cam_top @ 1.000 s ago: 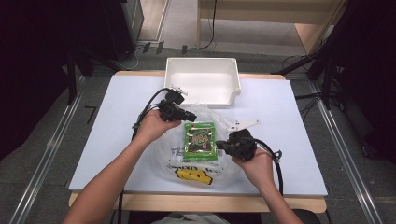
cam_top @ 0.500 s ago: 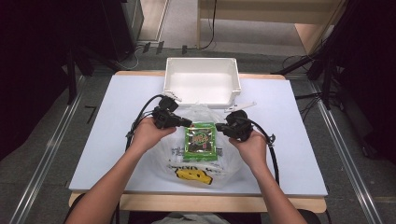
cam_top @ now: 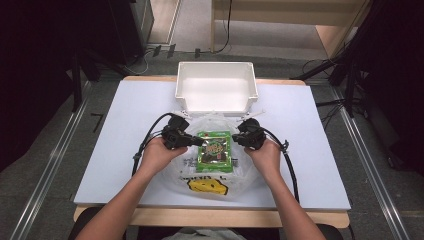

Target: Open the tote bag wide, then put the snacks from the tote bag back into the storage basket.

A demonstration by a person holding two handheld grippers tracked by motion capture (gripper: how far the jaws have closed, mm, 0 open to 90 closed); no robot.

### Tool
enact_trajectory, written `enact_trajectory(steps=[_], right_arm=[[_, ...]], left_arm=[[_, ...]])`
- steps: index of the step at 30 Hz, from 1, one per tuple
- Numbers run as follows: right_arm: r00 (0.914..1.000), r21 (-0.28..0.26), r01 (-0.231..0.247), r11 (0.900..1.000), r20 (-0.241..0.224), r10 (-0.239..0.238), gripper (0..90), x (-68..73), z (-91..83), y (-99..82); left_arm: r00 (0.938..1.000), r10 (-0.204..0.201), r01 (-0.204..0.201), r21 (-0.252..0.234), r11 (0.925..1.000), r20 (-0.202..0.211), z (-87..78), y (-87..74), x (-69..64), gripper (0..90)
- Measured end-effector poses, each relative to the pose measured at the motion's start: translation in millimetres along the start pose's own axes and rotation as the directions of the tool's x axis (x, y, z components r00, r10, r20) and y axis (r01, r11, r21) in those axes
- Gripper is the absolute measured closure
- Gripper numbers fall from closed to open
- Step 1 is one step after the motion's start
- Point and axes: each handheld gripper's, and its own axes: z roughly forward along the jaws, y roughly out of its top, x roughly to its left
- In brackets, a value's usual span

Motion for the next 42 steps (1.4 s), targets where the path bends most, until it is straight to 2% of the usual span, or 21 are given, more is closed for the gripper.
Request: enact_trajectory(steps=[4, 9, 13, 20, 23, 28, 36, 42], right_arm=[[0.9999, 0.005, -0.005, 1.0000, 0.013, 0.005, 90.0, -5.5, 6.0, -5.5], [0.9997, -0.007, -0.024, 0.9997, 0.000, 0.024, 90.0, -10.6, 9.0, -10.4], [0.9999, -0.036, -0.014, 0.9993, -0.008, 0.014, 87.2, -6.6, 1.0, -9.6], [0.9988, -0.084, 0.015, 0.9964, -0.045, -0.018, 79.7, 6.3, -17.1, -7.8], [0.9982, -0.096, 0.023, 0.9952, -0.052, -0.028, 73.1, 9.6, -22.4, -7.8], [0.9971, -0.090, 0.022, 0.9957, -0.070, -0.029, 65.3, 13.2, -27.6, -9.3], [0.9945, -0.091, 0.026, 0.9955, -0.098, -0.035, 57.1, 15.4, -31.7, -12.4], [0.9930, -0.102, 0.032, 0.9943, -0.110, -0.043, 54.7, 16.6, -35.2, -13.1]], left_arm=[[1.0000, -0.005, 0.005, -0.003, 1.0000, 0.003, 1.0, -4.2, -0.1, 89.2], [0.9996, -0.015, 0.015, -0.011, 0.9998, 0.022, -0.6, -10.3, -0.7, 87.4], [0.9992, -0.019, 0.019, -0.007, 0.9998, 0.034, -3.7, -12.3, -0.2, 81.2], [0.9979, -0.027, 0.029, -0.030, 0.9991, 0.059, -8.6, -15.1, 1.6, 65.7], [0.9971, -0.034, 0.037, -0.039, 0.9985, 0.068, -10.7, -15.1, 2.8, 57.8], [0.9987, -0.022, 0.024, -0.047, 0.9986, 0.045, -10.6, -15.4, 2.2, 46.4], [0.9993, -0.013, 0.016, -0.061, 0.9980, 0.034, -14.2, -18.3, 3.7, 37.9], [0.9987, -0.019, 0.023, -0.072, 0.9972, 0.048, -15.6, -19.7, 4.0, 34.3]])
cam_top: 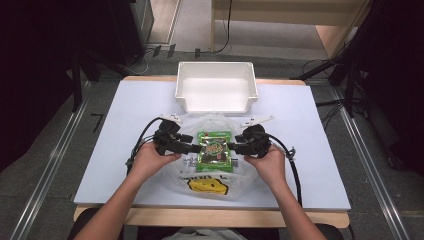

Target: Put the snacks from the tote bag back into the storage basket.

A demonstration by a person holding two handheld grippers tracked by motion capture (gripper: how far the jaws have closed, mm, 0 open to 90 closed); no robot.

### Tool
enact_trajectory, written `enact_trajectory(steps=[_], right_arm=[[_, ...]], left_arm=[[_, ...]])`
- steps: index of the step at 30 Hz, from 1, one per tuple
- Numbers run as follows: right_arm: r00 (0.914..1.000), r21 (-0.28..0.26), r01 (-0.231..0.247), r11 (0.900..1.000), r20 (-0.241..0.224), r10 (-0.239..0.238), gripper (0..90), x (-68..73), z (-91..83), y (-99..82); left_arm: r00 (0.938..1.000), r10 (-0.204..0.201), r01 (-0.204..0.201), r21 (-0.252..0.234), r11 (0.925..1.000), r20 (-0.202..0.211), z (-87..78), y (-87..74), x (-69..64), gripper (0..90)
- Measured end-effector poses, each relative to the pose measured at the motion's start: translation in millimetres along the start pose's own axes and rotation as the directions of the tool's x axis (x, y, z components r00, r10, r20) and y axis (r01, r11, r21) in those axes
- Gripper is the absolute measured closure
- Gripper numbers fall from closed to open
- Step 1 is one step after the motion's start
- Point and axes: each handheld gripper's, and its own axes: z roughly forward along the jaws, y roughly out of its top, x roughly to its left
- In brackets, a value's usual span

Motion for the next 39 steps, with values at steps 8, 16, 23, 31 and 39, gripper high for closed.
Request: enact_trajectory(steps=[8, 16, 23, 31, 39], right_arm=[[1.0000, -0.001, -0.008, 1.0000, 0.000, 0.008, 54.0, -0.9, -2.6, 0.7], [0.9999, -0.002, -0.010, 0.9999, 0.001, 0.010, 53.5, -1.1, -4.2, 1.2], [1.0000, 0.001, -0.002, 1.0000, 0.000, 0.002, 53.5, 0.7, -2.9, 2.0], [1.0000, -0.003, 0.001, 1.0000, -0.003, -0.001, 53.5, 2.2, -1.8, 3.0], [0.9999, -0.001, -0.005, 1.0000, 0.013, 0.005, 55.0, 4.4, -0.8, 3.9]], left_arm=[[1.0000, 0.006, -0.006, 0.002, 1.0000, 0.005, 4.3, -2.5, 0.1, 35.9], [0.9999, -0.009, 0.009, 0.001, 1.0000, -0.010, 4.6, -7.5, 0.0, 52.9], [0.9992, -0.039, 0.039, 0.044, 0.9983, 0.012, 12.6, -10.9, -2.8, 76.4], [0.9998, -0.004, 0.005, 0.059, 0.9982, -0.019, 21.8, -13.0, -7.3, 87.4], [0.9999, -0.005, 0.006, 0.069, 0.9976, -0.015, 31.3, -14.3, -4.4, 87.3]])
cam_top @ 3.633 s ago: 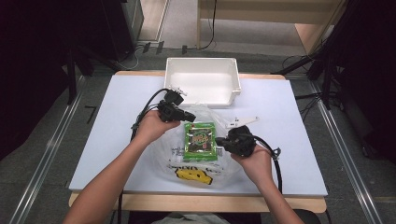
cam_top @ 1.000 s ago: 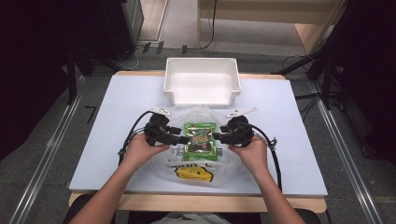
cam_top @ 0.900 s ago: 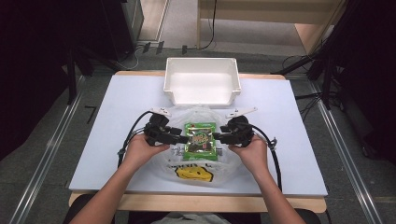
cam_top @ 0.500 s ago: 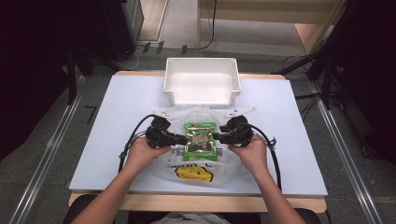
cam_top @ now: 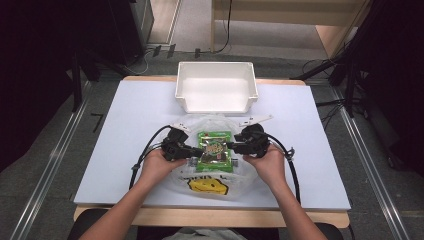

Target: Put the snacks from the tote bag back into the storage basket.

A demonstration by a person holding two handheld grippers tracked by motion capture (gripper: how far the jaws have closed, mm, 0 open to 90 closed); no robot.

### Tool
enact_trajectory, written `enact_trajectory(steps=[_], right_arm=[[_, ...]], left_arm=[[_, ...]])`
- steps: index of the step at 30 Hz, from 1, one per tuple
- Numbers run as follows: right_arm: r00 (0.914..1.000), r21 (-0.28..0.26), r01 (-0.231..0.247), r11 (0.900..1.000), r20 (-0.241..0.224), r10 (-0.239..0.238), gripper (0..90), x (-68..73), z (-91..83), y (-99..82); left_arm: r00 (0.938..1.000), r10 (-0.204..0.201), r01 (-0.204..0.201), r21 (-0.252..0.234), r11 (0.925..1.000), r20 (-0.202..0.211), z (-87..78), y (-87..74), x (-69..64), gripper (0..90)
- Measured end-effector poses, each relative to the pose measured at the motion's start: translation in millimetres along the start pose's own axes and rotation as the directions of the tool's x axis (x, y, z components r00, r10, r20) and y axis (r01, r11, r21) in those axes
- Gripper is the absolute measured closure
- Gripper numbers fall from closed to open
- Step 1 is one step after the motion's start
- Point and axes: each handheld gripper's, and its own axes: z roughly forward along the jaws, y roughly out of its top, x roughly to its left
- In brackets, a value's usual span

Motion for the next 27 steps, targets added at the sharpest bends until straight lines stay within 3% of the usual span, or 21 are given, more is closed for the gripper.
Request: enact_trajectory(steps=[9, 23, 27], right_arm=[[1.0000, -0.014, -0.004, 0.9999, 0.005, 0.004, 55.0, -0.7, -0.5, 0.6], [0.9999, -0.031, -0.015, 0.9994, -0.005, 0.015, 55.0, 3.1, -4.7, 3.5], [0.9998, -0.032, -0.010, 0.9994, 0.016, 0.010, 55.0, 6.9, -6.3, 5.9]], left_arm=[[0.9999, 0.010, -0.010, 0.012, 0.9999, -0.006, 1.2, -0.2, 1.3, 87.4], [0.9996, -0.030, 0.030, 0.013, 0.9995, 0.000, -1.1, -3.6, 7.5, 87.2], [0.9996, -0.029, 0.029, 0.013, 0.9995, 0.001, -1.2, -4.0, 8.7, 87.3]])
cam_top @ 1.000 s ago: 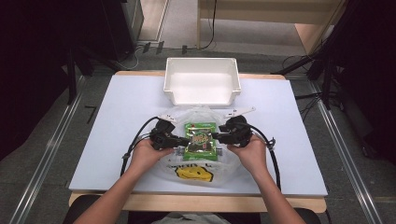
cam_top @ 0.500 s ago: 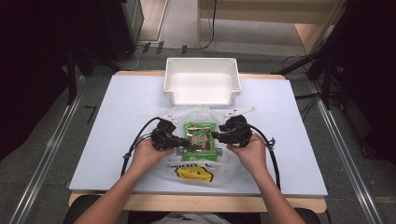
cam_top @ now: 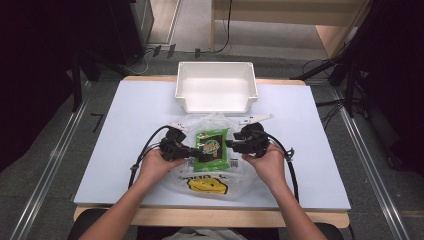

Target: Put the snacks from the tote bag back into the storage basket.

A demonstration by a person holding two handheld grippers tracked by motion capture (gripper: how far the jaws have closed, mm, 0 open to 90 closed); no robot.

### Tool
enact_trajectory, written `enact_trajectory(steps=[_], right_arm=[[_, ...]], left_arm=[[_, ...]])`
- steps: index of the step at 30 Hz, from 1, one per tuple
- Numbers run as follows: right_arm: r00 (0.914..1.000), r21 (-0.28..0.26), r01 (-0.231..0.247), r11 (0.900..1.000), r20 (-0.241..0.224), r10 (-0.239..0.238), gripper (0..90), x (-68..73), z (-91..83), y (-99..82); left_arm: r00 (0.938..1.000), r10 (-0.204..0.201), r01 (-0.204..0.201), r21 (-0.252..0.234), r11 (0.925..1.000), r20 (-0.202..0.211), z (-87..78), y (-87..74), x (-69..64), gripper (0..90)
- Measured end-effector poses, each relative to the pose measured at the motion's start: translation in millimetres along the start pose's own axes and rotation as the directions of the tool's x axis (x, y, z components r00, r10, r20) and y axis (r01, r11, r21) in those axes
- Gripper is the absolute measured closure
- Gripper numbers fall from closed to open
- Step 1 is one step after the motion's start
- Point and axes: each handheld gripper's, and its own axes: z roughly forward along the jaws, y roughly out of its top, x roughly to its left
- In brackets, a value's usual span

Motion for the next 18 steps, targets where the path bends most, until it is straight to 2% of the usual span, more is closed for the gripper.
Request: enact_trajectory(steps=[7, 14, 18], right_arm=[[0.9997, 0.008, -0.020, 0.9998, -0.010, 0.020, 55.0, 5.9, -0.4, 3.7], [0.9999, -0.006, 0.005, 1.0000, -0.011, -0.005, 55.0, 15.0, -2.1, 9.2], [0.9998, 0.004, 0.000, 1.0000, -0.020, 0.000, 54.6, 19.1, 0.7, 12.2]], left_arm=[[0.9997, -0.025, 0.025, 0.003, 0.9997, 0.001, -0.3, -1.4, 3.8, 88.2], [0.9991, -0.043, 0.043, 0.004, 0.9991, -0.002, -0.5, -1.9, 6.2, 88.5], [0.9990, -0.046, 0.046, 0.002, 0.9990, 0.001, 0.0, -2.2, 7.3, 89.8]])
